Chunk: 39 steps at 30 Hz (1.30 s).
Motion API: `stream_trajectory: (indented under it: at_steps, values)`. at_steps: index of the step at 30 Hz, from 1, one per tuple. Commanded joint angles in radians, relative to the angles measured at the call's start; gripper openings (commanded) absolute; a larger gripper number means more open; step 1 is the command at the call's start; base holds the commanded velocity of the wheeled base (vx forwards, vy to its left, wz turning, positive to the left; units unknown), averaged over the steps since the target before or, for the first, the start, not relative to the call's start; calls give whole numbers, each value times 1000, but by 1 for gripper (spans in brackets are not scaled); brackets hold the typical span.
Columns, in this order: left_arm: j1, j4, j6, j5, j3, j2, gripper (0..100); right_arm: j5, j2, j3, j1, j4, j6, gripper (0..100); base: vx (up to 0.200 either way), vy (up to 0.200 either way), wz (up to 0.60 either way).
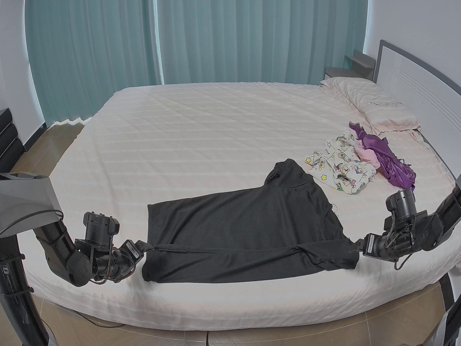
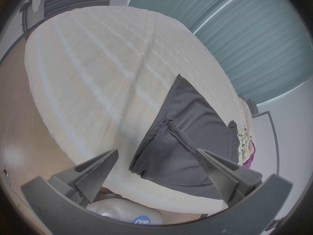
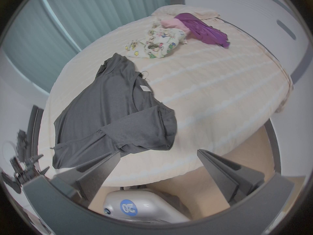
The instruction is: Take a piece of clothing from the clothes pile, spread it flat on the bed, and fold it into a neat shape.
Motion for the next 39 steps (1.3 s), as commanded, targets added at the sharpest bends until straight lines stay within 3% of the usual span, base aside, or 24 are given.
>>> stream_trajectory:
  at_steps: [1,2,8,10,15,26,39]
  values:
    - [-1,-27,0,-9,24,25,100,10,-15,53,-15,-37,61,100,0,0,0]
    - [-1,-48,0,-12,34,35,100,21,-8,90,-14,-101,139,100,0,0,0]
    - [-1,-123,-34,-24,71,39,100,104,37,223,-15,-348,323,100,0,0,0]
    - [2,-152,-51,-26,80,39,100,118,78,231,-18,-428,345,100,0,0,0]
    - [1,-197,-65,-24,100,50,100,116,137,235,-20,-521,348,100,0,0,0]
    - [14,-295,-106,-65,140,50,100,70,120,229,-8,-523,345,100,0,0,0]
    - [18,-298,-95,-75,143,50,100,67,126,255,-6,-525,341,100,200,0,0]
